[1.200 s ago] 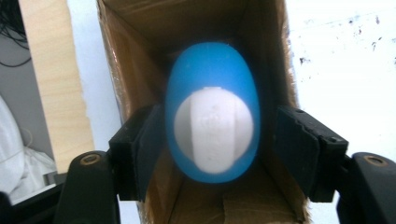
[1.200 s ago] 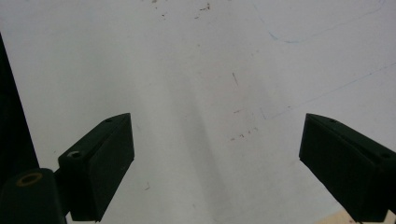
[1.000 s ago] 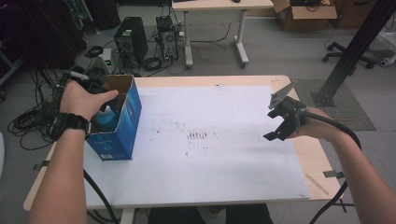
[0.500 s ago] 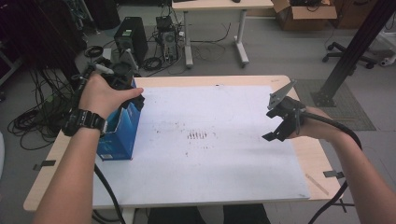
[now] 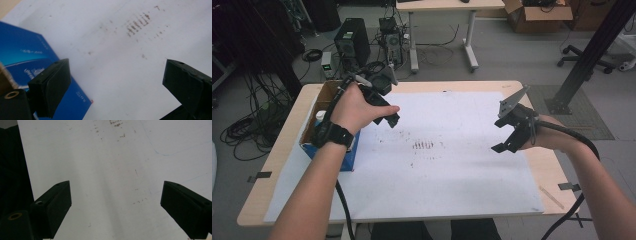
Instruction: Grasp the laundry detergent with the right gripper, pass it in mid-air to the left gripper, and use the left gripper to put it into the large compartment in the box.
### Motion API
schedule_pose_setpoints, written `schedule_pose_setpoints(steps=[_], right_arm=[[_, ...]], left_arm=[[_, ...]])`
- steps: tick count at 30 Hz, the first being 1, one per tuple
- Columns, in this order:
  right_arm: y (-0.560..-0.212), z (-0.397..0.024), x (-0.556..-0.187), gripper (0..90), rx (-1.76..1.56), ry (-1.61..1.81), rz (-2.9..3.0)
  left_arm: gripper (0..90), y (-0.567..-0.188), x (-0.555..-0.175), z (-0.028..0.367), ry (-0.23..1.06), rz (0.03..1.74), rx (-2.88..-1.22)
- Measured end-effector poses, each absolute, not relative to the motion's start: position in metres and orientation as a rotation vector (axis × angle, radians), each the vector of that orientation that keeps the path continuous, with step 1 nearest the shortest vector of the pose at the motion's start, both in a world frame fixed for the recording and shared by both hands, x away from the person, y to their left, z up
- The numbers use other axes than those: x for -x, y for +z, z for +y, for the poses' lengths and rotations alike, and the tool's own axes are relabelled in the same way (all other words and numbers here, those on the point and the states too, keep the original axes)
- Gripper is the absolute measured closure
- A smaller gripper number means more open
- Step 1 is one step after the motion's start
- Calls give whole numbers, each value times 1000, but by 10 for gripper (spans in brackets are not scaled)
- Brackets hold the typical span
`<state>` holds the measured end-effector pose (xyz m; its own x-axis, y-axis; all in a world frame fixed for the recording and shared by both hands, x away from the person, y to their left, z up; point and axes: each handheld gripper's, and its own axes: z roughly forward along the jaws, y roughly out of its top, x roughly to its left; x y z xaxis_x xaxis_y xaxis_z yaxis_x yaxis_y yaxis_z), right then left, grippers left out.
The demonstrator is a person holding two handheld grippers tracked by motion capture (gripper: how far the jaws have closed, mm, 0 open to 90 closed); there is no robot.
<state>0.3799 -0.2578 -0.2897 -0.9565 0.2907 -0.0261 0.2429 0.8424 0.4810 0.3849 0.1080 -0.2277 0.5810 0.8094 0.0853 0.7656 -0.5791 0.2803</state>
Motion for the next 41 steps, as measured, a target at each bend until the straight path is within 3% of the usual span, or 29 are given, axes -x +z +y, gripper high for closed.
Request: schedule_pose_setpoints(steps=[12,41], right_arm=[[-292,-259,-380,81,-428,777,2941],[-293,-254,-381,78,-418,771,2953]], left_arm=[[59,-246,-384,76,232,1161,-2684],[57,-250,-384,76,204,1147,-2699]])
